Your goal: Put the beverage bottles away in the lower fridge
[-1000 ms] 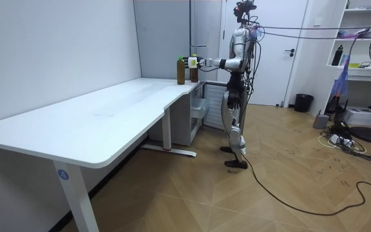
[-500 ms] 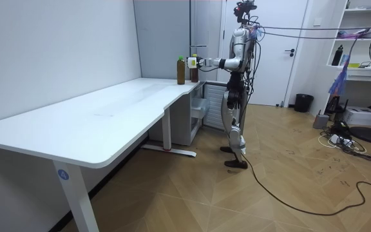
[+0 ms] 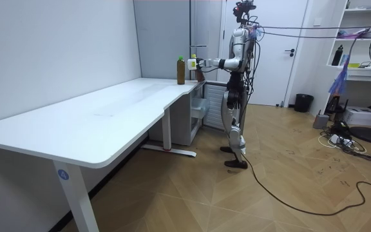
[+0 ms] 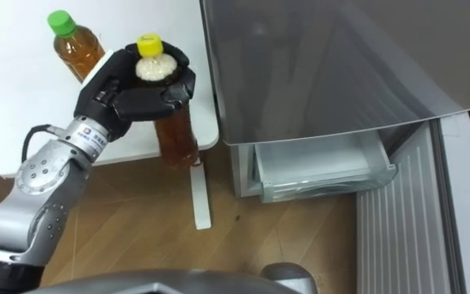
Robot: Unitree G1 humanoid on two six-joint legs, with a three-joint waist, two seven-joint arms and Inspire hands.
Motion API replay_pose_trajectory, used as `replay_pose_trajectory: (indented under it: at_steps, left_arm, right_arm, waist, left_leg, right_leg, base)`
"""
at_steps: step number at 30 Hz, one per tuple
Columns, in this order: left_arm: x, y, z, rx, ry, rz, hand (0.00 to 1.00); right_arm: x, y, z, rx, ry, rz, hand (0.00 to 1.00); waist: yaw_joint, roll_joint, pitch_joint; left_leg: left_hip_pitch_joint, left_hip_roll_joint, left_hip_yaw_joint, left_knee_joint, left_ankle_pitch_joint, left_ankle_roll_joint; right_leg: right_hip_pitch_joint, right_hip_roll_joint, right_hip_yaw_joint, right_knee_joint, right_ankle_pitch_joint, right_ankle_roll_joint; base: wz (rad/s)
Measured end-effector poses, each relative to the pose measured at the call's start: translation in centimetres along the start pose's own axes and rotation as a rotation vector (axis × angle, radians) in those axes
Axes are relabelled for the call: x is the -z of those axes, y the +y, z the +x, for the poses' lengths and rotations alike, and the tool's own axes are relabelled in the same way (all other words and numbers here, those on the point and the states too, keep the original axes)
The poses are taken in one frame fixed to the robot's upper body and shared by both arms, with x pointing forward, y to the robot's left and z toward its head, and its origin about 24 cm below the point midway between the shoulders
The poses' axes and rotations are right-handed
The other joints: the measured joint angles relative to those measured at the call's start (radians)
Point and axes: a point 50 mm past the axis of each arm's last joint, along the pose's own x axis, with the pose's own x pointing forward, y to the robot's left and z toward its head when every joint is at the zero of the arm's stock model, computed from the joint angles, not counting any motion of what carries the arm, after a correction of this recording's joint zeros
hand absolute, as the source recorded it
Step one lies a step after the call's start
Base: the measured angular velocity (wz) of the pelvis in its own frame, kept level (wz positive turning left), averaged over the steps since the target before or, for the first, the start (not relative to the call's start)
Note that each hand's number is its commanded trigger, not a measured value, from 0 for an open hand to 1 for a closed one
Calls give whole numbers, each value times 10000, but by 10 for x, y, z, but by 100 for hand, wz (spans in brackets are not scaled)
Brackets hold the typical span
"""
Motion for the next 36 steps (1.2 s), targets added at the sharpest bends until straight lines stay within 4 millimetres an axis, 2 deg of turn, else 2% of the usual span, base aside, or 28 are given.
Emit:
replay_pose_trajectory:
  at_steps: [5, 8, 14, 23, 32, 36]
  left_arm:
    - [8, 2, 0, -162, 449, -98, 100]
    - [8, 2, 0, -179, 475, -16, 100]
    - [9, 2, 0, -261, 642, 458, 100]
    - [9, 1, 1, -320, 574, 324, 100]
    - [-4, -3, 2, -241, -301, 127, 100]
    - [-6, -5, 2, -110, -503, 108, 100]
  right_arm:
    - [-3, -1, 0, 42, -82, -21, 0]
    - [-3, -1, 0, 49, -56, -66, 0]
    - [-14, -6, -1, 200, -250, -335, 0]
    - [-34, -14, -5, 583, -849, -540, 0]
    - [-59, -19, -9, 1366, -1901, -927, 0]
    - [-67, -20, -11, 1525, -2311, -1248, 0]
  waist:
    - [23, -153, 81]
    - [33, -224, 40]
    - [119, -194, 11]
    - [276, -161, 4]
    - [862, -174, 10]
    - [943, -222, 6]
  left_leg:
    - [-64, -12, -14, 0, 0, 0]
    - [-107, -8, -18, 4, 0, 0]
    - [-110, 28, -8, 9, 0, 0]
    - [-102, 45, -28, 8, 2, -3]
    - [-287, 30, -169, 120, 9, -15]
    - [-330, 35, -350, 117, 34, -55]
  right_leg:
    - [-6, 11, -17, -12, 10, -13]
    - [-10, 10, -28, -52, 10, -12]
    - [-3, -1, -121, -57, 12, -11]
    - [32, -27, -284, -47, 28, -33]
    - [-1, -67, -469, -97, 71, -56]
    - [40, -49, -585, -235, 122, -64]
  base:
    - [0]
    - [0]
    - [0]
    - [3]
    - [5]
    - [12]
